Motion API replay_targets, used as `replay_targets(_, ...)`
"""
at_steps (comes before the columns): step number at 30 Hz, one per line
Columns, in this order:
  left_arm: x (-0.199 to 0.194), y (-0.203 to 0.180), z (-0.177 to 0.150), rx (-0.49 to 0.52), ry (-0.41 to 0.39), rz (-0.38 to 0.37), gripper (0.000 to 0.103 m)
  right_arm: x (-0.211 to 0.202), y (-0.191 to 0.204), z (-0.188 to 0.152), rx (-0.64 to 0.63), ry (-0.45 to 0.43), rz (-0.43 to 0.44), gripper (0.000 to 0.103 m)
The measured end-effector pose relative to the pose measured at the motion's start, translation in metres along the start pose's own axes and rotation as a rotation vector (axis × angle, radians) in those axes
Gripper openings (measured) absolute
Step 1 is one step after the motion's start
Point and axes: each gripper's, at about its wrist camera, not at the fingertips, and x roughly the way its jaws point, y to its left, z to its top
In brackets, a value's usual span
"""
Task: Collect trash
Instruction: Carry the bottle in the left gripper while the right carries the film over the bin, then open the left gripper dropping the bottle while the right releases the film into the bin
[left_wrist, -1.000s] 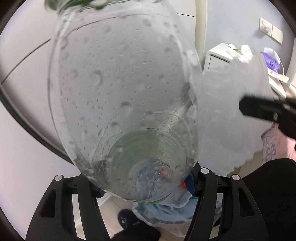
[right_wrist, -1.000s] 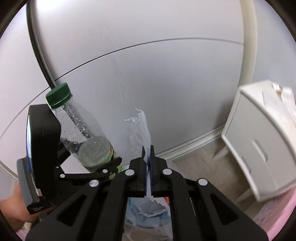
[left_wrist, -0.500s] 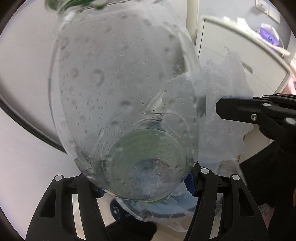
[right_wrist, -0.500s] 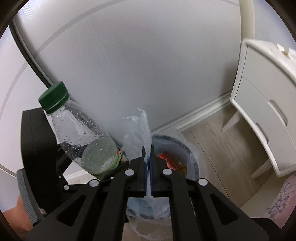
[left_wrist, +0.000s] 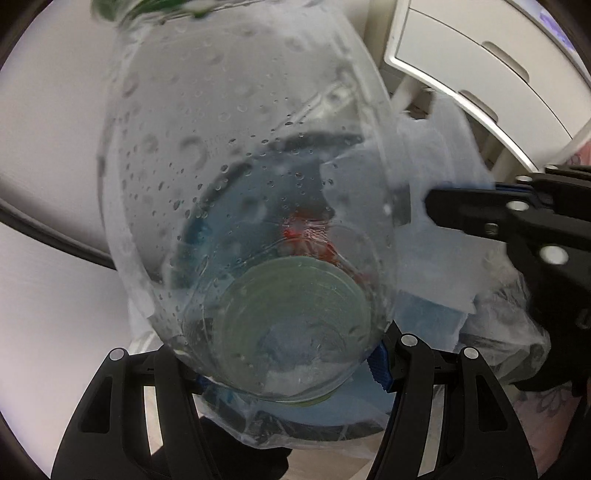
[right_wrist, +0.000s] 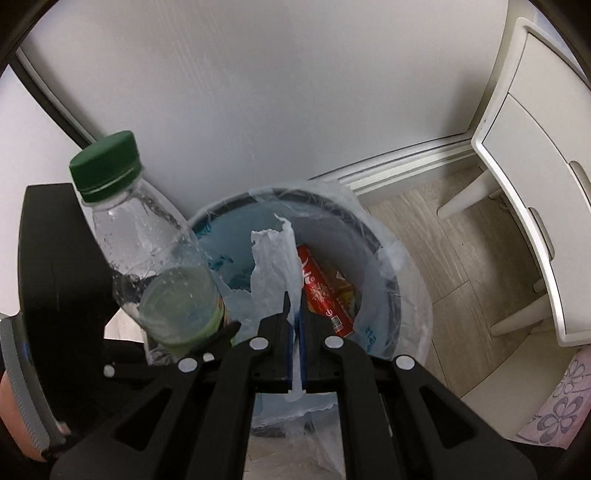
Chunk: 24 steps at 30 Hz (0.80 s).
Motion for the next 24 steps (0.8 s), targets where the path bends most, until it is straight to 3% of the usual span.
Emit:
replay_targets(4,0.003,0.005,0.002,0.011,0.009,-0.004,0.061,0.014,-0.003,-0.001,0.007,0.032,-0.013,0.005)
replay_targets(8,0.034,0.002,-0.005,-0.006,0.057,-0.002,0.061,0.026,-0.005,-0.003,0.001,0.062,-0.029,0.005)
replay_targets(24,0.040,0.005,0.022,0.011,0.114,-0.006,0.061,0.055,-0.011,-0.012,0.003,0.157,-0.069,0.005)
